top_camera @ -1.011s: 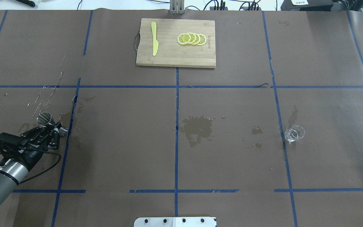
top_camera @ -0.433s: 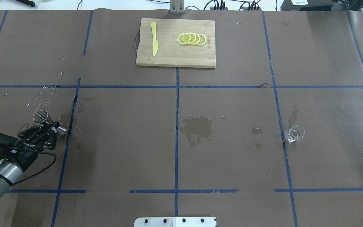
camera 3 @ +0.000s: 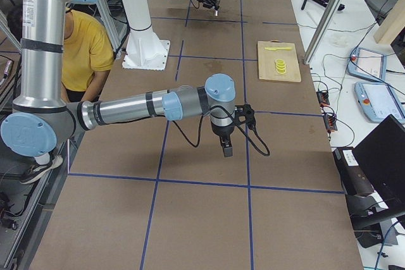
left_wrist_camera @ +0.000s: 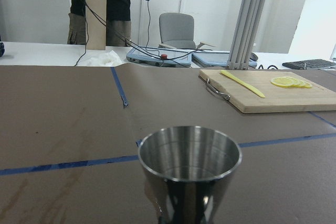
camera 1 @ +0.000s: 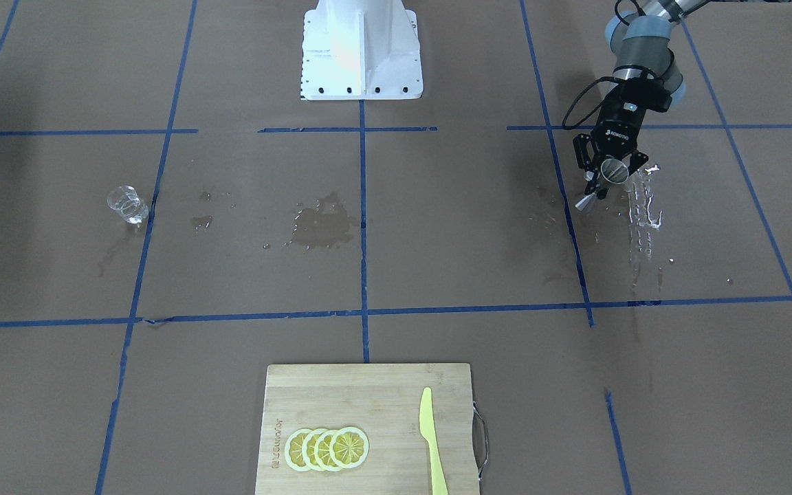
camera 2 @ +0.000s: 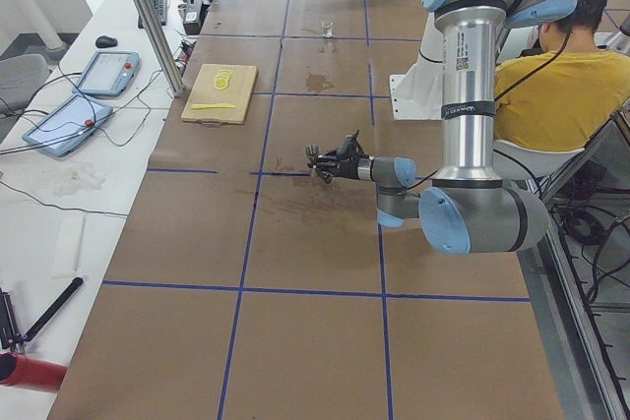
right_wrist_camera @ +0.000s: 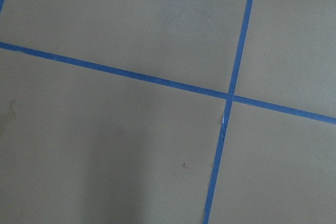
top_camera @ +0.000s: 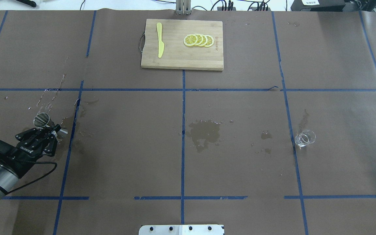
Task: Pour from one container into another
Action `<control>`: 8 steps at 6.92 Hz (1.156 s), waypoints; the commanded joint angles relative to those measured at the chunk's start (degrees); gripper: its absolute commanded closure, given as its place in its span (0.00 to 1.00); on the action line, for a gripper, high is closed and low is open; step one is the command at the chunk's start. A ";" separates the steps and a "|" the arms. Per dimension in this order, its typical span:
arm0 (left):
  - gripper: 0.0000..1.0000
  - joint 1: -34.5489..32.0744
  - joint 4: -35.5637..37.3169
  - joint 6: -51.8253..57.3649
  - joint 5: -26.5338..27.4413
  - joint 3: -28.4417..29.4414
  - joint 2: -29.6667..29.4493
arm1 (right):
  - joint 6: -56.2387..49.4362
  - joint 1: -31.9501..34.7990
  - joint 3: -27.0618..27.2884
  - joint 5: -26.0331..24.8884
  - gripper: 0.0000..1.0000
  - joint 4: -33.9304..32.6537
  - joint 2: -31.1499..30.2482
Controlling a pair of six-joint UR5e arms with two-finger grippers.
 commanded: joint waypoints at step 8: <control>1.00 -24.17 3.69 26.02 -67.86 -0.05 -16.62 | 2.91 1.18 -0.33 0.00 0.00 0.84 -0.23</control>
